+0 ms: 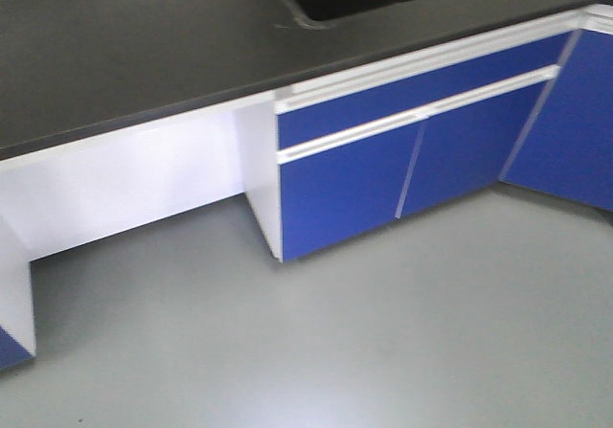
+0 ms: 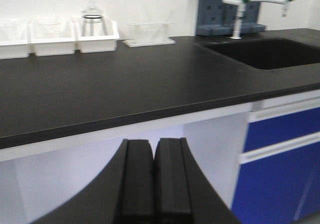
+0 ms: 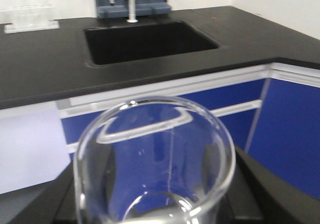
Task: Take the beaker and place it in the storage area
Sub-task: 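Drive the base away from the bench holding the beaker in the right gripper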
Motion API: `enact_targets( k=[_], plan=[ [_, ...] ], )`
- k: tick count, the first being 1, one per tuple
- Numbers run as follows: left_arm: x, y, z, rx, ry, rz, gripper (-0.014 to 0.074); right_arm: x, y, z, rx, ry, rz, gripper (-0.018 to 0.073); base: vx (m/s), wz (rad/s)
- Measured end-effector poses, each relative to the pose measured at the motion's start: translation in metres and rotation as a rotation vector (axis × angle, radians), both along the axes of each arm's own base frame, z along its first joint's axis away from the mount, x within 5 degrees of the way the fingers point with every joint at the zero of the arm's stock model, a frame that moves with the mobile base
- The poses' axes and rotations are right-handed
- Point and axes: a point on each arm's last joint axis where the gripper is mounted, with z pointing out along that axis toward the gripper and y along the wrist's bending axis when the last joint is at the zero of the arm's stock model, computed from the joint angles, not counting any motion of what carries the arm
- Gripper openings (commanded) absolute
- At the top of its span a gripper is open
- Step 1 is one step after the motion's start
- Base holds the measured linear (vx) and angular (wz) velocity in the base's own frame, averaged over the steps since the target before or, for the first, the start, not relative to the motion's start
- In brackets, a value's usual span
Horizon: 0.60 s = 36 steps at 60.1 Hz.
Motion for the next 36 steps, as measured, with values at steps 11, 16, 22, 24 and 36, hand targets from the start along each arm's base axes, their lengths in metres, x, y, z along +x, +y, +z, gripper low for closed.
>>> enact_targets(
  k=[11, 16, 22, 24, 36],
  plan=[
    [0.0000, 0.0000, 0.0000, 0.000, 0.000, 0.000, -0.0008, 0.0000, 0.0000, 0.0000, 0.000, 0.000, 0.000, -0.0003, -0.23, -0.61],
    [0.0000, 0.0000, 0.0000, 0.000, 0.000, 0.000, -0.0008, 0.0000, 0.0000, 0.0000, 0.000, 0.000, 0.000, -0.0003, -0.21, -0.71],
    [0.0000, 0.0000, 0.0000, 0.000, 0.000, 0.000, -0.0008, 0.0000, 0.0000, 0.0000, 0.000, 0.000, 0.000, -0.0003, -0.20, -0.77],
    [0.0000, 0.0000, 0.0000, 0.000, 0.000, 0.000, -0.0008, 0.0000, 0.0000, 0.0000, 0.000, 0.000, 0.000, -0.0003, -0.20, -0.80],
    [0.0000, 0.0000, 0.0000, 0.000, 0.000, 0.000, -0.0008, 0.0000, 0.0000, 0.0000, 0.000, 0.000, 0.000, -0.0003, -0.20, -0.82]
  ],
)
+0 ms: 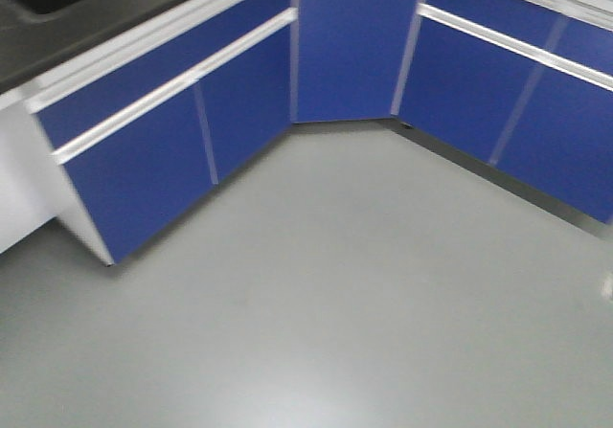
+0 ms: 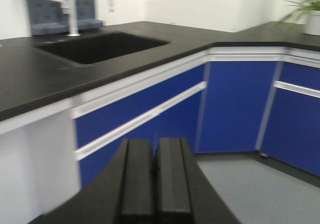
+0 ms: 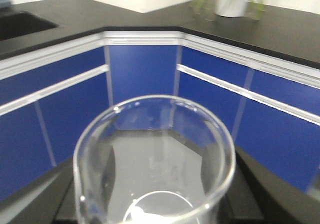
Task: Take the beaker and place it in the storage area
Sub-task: 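Drive the base away from the bench holding the beaker in the right gripper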
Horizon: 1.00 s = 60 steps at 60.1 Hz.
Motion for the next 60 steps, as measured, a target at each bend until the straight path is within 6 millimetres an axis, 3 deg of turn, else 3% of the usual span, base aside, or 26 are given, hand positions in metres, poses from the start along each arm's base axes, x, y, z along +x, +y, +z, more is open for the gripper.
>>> enact_targets(
  k=[60],
  plan=[
    [0.0000, 0.0000, 0.0000, 0.000, 0.000, 0.000, -0.0008, 0.0000, 0.0001, 0.0000, 0.000, 0.000, 0.001, -0.0003, -0.17, -0.67]
  ],
)
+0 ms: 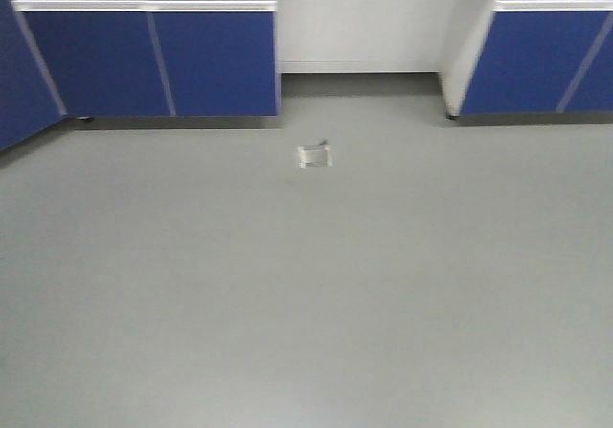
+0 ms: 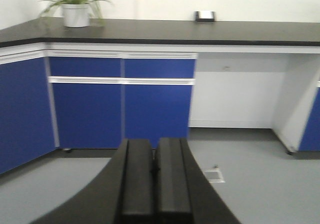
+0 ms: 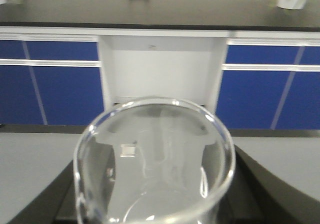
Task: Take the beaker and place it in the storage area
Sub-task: 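Drive the base away from the bench holding the beaker in the right gripper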
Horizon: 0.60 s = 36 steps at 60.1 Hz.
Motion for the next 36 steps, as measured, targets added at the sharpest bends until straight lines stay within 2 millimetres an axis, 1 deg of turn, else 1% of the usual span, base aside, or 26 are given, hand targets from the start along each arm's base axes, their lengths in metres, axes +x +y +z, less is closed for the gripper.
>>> enact_targets(
  k=[19, 36],
  plan=[
    [0.0000, 0.0000, 0.0000, 0.000, 0.000, 0.000, -0.0008, 0.0000, 0.0000, 0.0000, 0.000, 0.000, 0.000, -0.0003, -0.09, -0.63],
    [0.0000, 0.0000, 0.0000, 0.000, 0.000, 0.000, -0.0008, 0.0000, 0.0000, 0.0000, 0.000, 0.000, 0.000, -0.0003, 0.01, -0.61]
  ],
)
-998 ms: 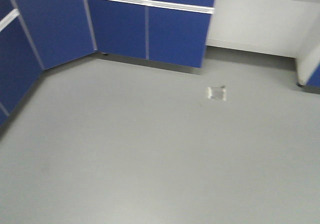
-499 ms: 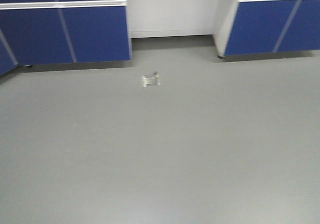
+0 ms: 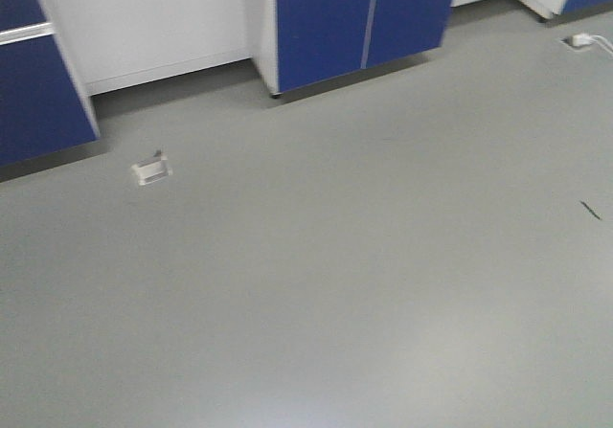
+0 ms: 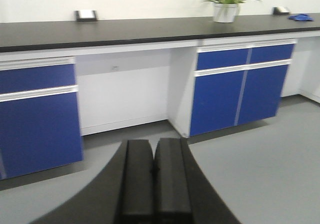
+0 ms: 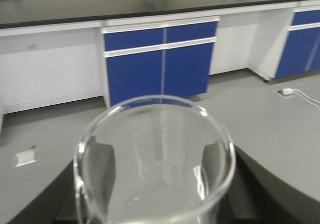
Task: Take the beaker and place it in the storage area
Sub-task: 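Drive the base away from the bench holding the beaker in the right gripper, then drive the base up to the other black bench with the wall socket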
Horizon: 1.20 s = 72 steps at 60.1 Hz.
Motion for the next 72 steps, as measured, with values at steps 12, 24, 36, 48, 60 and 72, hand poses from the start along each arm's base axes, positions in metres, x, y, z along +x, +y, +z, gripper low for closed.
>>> enact_targets(
  k=[12, 24, 36, 48, 60, 72],
  plan=[
    [0.0000, 0.0000, 0.0000, 0.000, 0.000, 0.000, -0.0008, 0.0000, 0.0000, 0.0000, 0.000, 0.000, 0.000, -0.0003, 0.09, -0.43],
    [0.0000, 0.0000, 0.0000, 0.000, 0.000, 0.000, -0.0008, 0.0000, 0.0000, 0.0000, 0.000, 0.000, 0.000, -0.0003, 0.14, -0.24],
    [0.0000, 0.0000, 0.0000, 0.000, 0.000, 0.000, -0.0008, 0.0000, 0.0000, 0.0000, 0.000, 0.000, 0.000, -0.0003, 0.21, -0.11],
    [0.0000, 0.0000, 0.0000, 0.000, 0.000, 0.000, -0.0008, 0.0000, 0.0000, 0.0000, 0.000, 0.000, 0.000, -0.0003, 0.31, 0.07],
    [0.0000, 0.0000, 0.0000, 0.000, 0.000, 0.000, -0.0008, 0.0000, 0.0000, 0.0000, 0.000, 0.000, 0.000, -0.0003, 0.40, 0.19],
    [0.0000, 0.0000, 0.0000, 0.000, 0.000, 0.000, -0.0008, 0.0000, 0.0000, 0.0000, 0.000, 0.000, 0.000, -0.0003, 0.45, 0.23]
  ],
)
